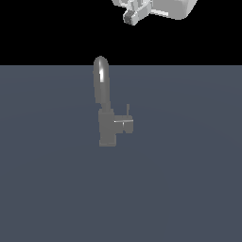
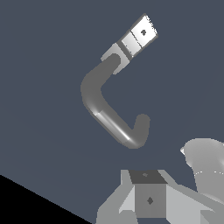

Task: Turn on the faucet by rotating a designated handle.

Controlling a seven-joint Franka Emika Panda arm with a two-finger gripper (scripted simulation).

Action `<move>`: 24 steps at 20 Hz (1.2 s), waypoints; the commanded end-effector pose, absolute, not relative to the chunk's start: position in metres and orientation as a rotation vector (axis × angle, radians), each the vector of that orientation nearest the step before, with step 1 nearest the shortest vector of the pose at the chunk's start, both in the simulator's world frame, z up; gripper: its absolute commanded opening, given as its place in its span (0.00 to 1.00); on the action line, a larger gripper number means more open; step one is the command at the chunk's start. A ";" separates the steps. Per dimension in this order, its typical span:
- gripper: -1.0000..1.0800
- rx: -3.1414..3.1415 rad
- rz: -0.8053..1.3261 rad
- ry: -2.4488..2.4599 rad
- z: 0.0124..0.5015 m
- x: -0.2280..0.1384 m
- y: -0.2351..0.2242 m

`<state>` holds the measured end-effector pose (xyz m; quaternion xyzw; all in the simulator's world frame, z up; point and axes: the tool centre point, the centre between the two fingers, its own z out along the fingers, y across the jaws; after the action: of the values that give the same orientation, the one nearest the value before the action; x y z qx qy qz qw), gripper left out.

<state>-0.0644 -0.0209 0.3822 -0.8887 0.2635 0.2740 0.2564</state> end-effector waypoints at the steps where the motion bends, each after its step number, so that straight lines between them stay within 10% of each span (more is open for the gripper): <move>1: 0.00 -2.346 0.788 0.755 0.370 -0.052 -0.023; 24: 0.00 -1.573 1.169 1.094 0.211 0.031 -0.033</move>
<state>0.0272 -0.0338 0.2226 -0.6520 0.4299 0.4588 0.4239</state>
